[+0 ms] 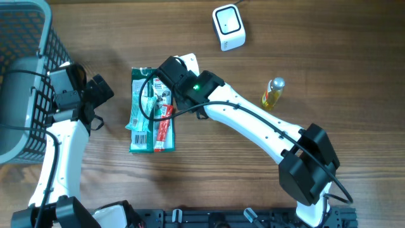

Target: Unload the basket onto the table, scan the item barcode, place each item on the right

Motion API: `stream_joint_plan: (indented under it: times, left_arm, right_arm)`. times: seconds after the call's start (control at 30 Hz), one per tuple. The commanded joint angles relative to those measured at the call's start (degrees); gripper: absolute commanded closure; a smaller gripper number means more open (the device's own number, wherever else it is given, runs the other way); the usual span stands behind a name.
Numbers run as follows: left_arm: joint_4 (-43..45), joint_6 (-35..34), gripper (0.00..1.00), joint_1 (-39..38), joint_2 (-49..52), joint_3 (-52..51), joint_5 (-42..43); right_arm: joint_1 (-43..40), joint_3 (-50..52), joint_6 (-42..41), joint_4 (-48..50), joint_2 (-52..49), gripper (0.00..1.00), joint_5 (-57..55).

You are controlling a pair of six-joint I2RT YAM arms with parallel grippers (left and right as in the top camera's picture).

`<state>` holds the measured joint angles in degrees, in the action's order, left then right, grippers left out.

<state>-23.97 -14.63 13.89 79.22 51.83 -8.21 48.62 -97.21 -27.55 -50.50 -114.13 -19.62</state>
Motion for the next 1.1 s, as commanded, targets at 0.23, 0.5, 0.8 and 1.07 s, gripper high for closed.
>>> stream_joint_plan:
  times: [0.23, 0.5, 0.8, 1.07]
  left_arm:
    - [0.15, 0.72, 0.0, 0.22, -0.79, 0.9, 0.26]
    - [0.15, 0.74, 0.0, 0.22, -0.79, 0.9, 0.26]
    - [0.15, 0.74, 0.0, 0.22, -0.79, 0.9, 0.26]
    - [0.15, 0.74, 0.0, 0.22, -0.79, 0.9, 0.26]
  right_arm:
    - [0.39, 6.12, 0.55, 3.72, -1.2, 0.58, -1.38]
    - [0.22, 8.15, 0.59, 6.12, -1.16, 0.85, -1.55]
    - [0.04, 6.4, 0.61, 4.85, 8.28, 0.96, -0.37]
    - [-7.1, 9.22, 2.12, -0.22, 16.85, 0.96, 36.7]
